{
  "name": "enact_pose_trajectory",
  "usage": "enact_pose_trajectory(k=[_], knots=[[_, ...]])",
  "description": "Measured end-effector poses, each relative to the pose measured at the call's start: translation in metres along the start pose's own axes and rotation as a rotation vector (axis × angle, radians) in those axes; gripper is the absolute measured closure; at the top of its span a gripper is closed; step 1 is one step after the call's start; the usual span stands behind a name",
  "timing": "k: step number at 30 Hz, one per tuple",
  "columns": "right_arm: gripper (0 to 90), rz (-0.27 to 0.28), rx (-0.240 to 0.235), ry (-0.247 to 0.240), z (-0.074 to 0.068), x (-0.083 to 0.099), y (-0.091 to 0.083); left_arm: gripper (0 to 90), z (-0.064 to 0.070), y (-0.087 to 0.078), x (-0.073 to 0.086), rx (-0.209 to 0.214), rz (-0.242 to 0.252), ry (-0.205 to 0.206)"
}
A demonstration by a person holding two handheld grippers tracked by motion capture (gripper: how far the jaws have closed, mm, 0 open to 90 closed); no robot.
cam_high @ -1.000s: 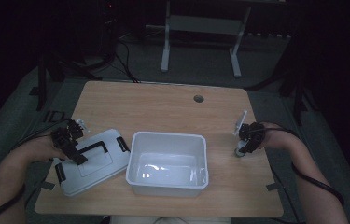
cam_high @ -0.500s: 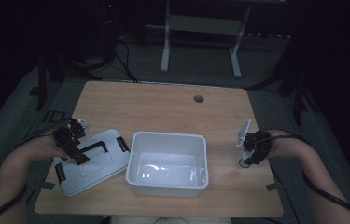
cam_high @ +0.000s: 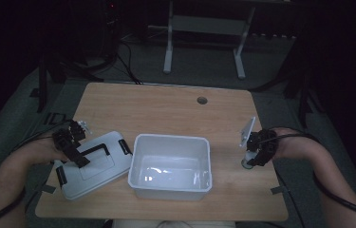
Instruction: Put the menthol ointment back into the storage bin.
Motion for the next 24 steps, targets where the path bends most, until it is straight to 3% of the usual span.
enact_pose_trajectory(k=[4, 9, 18, 24], knots=[[49.8, 0.012, -0.004, 0.005, -0.002, -0.005, -0.015, 17.4, 0.001, 0.001, -0.001, 0.004, 0.002, -0.002], [49.8, 0.021, 0.024, -0.01, -0.001, -0.015, -0.035, 17.4, 0.002, -0.002, -0.003, 0.001, 0.002, 0.004], [49.9, 0.056, 0.019, -0.055, -0.007, -0.038, -0.054, 17.4, 0.002, -0.003, -0.002, -0.004, 0.003, 0.006], [49.9, 0.082, 0.049, -0.079, -0.006, -0.054, -0.069, 17.4, 0.001, -0.001, 0.0, 0.0, 0.004, 0.003]])
Point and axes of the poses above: each handheld gripper's, and its own axes: y roughly forward along the jaws, x roughly out of its underside, z roughly to its right, the point moved 9 cm from there along y, roughly forward along the jaws, and after that the axes turned 9 degrees about -z, right-handed, at the moved point
